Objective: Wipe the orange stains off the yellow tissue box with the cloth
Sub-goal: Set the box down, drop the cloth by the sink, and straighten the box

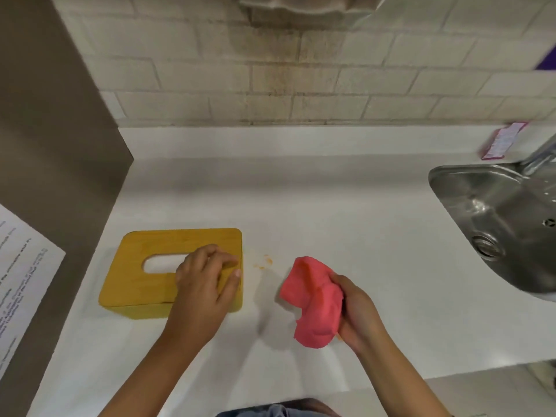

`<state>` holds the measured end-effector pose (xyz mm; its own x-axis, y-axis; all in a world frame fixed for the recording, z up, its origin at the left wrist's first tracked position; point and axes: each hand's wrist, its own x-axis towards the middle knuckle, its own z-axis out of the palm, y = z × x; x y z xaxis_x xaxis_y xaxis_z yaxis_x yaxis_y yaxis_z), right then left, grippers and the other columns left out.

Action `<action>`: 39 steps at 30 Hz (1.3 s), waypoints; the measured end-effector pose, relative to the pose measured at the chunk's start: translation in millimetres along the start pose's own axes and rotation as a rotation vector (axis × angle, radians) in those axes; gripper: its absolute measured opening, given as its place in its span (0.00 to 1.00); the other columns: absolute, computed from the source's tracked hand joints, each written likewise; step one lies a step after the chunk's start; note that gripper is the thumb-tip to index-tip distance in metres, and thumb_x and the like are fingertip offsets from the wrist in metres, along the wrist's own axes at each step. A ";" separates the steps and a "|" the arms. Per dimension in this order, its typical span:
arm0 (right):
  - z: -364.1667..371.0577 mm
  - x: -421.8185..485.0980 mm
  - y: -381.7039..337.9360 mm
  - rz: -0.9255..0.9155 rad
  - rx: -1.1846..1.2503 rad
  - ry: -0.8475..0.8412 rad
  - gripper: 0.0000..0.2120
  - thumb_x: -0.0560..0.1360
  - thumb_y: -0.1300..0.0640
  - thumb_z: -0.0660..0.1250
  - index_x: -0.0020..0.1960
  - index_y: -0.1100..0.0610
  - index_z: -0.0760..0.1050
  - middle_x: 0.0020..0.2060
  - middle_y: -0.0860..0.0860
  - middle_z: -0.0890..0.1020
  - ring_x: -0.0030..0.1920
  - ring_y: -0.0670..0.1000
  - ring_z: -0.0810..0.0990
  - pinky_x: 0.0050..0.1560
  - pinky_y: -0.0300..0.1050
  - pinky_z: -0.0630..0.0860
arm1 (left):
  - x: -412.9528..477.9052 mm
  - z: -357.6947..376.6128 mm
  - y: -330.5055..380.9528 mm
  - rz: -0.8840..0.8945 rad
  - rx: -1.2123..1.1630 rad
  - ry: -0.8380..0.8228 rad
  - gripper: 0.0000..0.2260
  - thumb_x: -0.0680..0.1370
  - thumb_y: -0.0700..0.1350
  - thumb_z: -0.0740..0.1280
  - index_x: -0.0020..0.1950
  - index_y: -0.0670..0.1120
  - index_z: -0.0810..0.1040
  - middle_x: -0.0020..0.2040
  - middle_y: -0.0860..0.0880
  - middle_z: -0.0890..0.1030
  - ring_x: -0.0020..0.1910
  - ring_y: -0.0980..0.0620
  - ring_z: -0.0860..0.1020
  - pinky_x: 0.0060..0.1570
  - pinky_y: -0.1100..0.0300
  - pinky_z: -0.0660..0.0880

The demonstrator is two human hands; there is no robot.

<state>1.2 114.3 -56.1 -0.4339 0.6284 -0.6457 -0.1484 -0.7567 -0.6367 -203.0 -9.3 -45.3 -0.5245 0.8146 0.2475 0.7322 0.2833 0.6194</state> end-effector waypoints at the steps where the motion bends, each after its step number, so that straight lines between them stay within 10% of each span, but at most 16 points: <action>1: -0.6 -1.1 -3.1 -0.023 -0.014 0.026 0.13 0.78 0.57 0.59 0.50 0.63 0.80 0.47 0.61 0.83 0.51 0.62 0.80 0.61 0.68 0.70 | 5.3 1.7 5.0 0.040 -0.006 -0.034 0.18 0.75 0.57 0.55 0.51 0.49 0.78 0.54 0.53 0.73 0.57 0.51 0.71 0.57 0.59 0.58; 7: -53.5 -23.8 -40.8 -0.383 -0.264 0.205 0.12 0.78 0.63 0.58 0.48 0.58 0.81 0.44 0.57 0.83 0.41 0.56 0.81 0.40 0.53 0.80 | 29.3 48.9 60.5 0.216 -0.053 -0.226 0.11 0.77 0.52 0.57 0.51 0.51 0.77 0.52 0.56 0.75 0.56 0.54 0.72 0.59 0.61 0.58; 15: -175.9 -43.5 -113.3 -0.642 -0.550 0.486 0.12 0.78 0.60 0.62 0.47 0.45 0.81 0.46 0.46 0.84 0.49 0.52 0.82 0.51 0.51 0.78 | 48.0 139.7 151.8 0.336 -0.147 -0.334 0.05 0.79 0.51 0.61 0.50 0.56 0.76 0.51 0.59 0.75 0.55 0.62 0.71 0.63 0.57 0.60; 23: -321.2 -7.7 -167.9 -0.520 -0.511 0.606 0.08 0.75 0.63 0.65 0.47 0.55 0.83 0.42 0.50 0.85 0.42 0.49 0.80 0.43 0.42 0.74 | 38.8 230.7 238.9 0.275 -0.214 -0.332 0.05 0.78 0.51 0.61 0.48 0.57 0.76 0.48 0.64 0.74 0.53 0.68 0.70 0.60 0.59 0.62; 29: -373.1 5.5 -180.3 -0.297 -1.160 0.871 0.14 0.76 0.59 0.61 0.57 0.50 0.80 0.58 0.53 0.79 0.57 0.60 0.72 0.55 0.52 0.67 | 25.1 253.0 253.6 0.223 -0.222 -0.352 0.05 0.79 0.49 0.61 0.46 0.58 0.76 0.47 0.64 0.75 0.53 0.65 0.72 0.61 0.53 0.67; 39: -230.5 11.6 -150.9 -0.828 -1.232 0.394 0.12 0.75 0.61 0.64 0.55 0.49 0.79 0.56 0.45 0.80 0.56 0.54 0.74 0.57 0.50 0.67 | 30.1 171.8 182.8 0.036 -0.206 -0.096 0.05 0.78 0.49 0.62 0.47 0.56 0.77 0.49 0.63 0.78 0.53 0.60 0.76 0.59 0.48 0.72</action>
<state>223.4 277.4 -64.7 -0.3185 0.9410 0.1141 0.6687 0.3084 -0.6766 -10.3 153.9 -52.6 -0.4490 0.8693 0.2066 0.6401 0.1517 0.7531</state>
